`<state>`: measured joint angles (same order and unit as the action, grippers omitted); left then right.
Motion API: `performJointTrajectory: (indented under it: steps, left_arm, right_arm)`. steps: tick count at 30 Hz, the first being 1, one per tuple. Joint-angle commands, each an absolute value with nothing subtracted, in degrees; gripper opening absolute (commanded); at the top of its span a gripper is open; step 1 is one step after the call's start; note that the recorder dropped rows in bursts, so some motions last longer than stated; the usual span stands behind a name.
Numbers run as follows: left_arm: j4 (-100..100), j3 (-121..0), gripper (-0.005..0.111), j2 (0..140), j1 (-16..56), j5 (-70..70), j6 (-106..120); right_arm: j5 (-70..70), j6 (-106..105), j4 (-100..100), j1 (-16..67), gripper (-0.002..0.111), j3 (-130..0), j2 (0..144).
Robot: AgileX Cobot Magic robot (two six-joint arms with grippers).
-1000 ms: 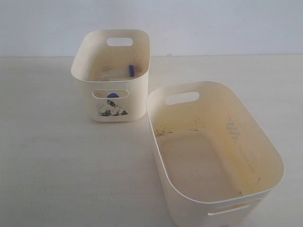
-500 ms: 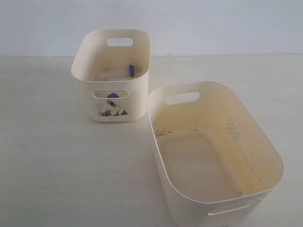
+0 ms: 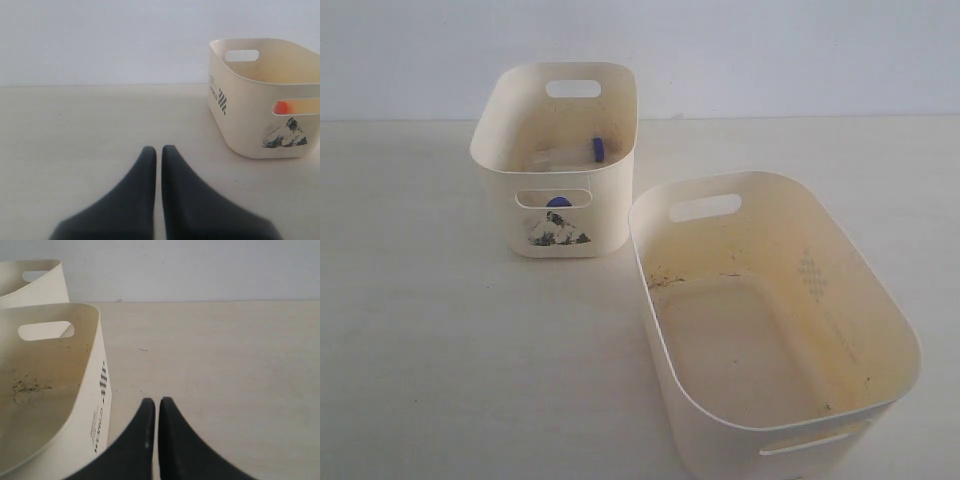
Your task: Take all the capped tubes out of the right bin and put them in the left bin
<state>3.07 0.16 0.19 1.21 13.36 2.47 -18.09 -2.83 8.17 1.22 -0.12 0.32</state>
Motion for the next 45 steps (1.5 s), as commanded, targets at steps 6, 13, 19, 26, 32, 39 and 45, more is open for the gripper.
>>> performJointTrajectory:
  steps: [6,13,19,26,32,39,45]
  left_arm:
    - [2.96,0.00,0.004,0.00,1.14,13.28,1.99]
    - [2.96,0.00,0.004,0.00,1.14,13.28,1.99]
    - [2.96,0.00,0.004,0.00,1.14,13.28,1.99]
    - [2.96,0.00,0.004,0.00,1.14,13.28,1.99]
    - [2.96,0.00,0.004,0.00,1.14,13.28,1.99]
    - [2.96,0.00,0.004,0.00,1.14,13.28,1.99]
    - [2.96,0.00,0.004,0.00,1.14,13.28,1.99]
  right_arm:
    - [-18.77,-1.86,7.65,1.05,0.003,0.00,0.00]
    - [-19.07,-1.64,8.00,-1.96,0.003,0.00,0.00]
    - [-19.07,-1.82,8.00,-1.53,0.003,0.00,0.00]
    - [-19.07,-1.82,8.00,-1.53,0.003,0.00,0.00]
    - [-19.07,-1.82,8.00,-1.53,0.003,0.00,0.00]
    - [-19.07,-1.82,8.00,-1.53,0.003,0.00,0.00]
    - [-19.07,-1.82,8.00,-1.53,0.003,0.00,0.00]
